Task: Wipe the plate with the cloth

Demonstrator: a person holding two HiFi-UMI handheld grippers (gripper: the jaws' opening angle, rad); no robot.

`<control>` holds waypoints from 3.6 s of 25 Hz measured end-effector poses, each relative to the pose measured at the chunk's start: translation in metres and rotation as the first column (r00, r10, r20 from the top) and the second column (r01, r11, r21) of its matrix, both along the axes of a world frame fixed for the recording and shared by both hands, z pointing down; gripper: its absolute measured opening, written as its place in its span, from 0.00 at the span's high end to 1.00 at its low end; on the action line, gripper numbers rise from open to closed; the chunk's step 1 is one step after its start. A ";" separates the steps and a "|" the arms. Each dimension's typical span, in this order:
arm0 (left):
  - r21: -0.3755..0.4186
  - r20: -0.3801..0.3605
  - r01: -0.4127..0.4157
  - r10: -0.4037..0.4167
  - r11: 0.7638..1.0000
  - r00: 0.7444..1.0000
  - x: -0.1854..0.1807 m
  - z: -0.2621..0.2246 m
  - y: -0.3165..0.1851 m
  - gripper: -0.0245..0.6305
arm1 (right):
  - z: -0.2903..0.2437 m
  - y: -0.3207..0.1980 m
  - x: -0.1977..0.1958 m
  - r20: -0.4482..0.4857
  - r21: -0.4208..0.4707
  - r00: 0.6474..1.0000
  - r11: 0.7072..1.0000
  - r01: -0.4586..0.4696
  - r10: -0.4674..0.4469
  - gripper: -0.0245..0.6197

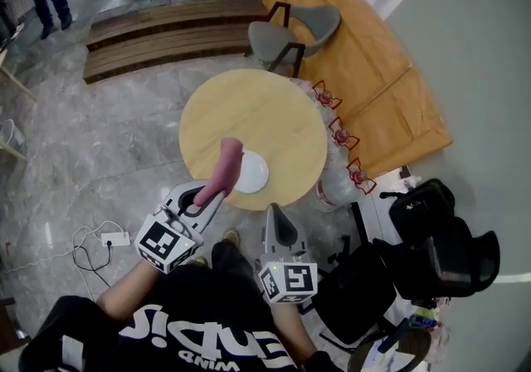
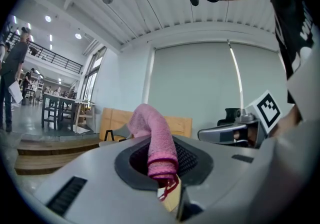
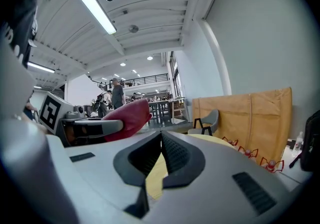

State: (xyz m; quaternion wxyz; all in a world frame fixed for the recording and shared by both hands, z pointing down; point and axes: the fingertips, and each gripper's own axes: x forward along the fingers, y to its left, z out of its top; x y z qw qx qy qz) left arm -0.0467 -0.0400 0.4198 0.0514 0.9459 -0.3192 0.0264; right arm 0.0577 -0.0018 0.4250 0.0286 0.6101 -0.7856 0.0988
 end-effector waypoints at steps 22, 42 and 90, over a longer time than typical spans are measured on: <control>-0.056 0.034 0.103 -0.101 0.993 0.994 0.053 0.024 -0.091 0.88 | 0.059 -0.093 0.068 0.042 -0.142 0.993 0.983 0.118 -0.113 0.93; -0.237 0.135 0.020 0.012 0.971 0.991 0.059 0.106 -0.151 0.88 | 0.250 -0.129 0.064 0.138 -0.609 0.982 0.770 0.189 -0.132 0.72; -0.654 0.511 -0.011 0.453 0.756 0.731 0.101 0.316 -0.141 0.88 | 0.342 -0.141 0.073 0.143 -0.795 0.979 0.572 0.202 -0.147 0.80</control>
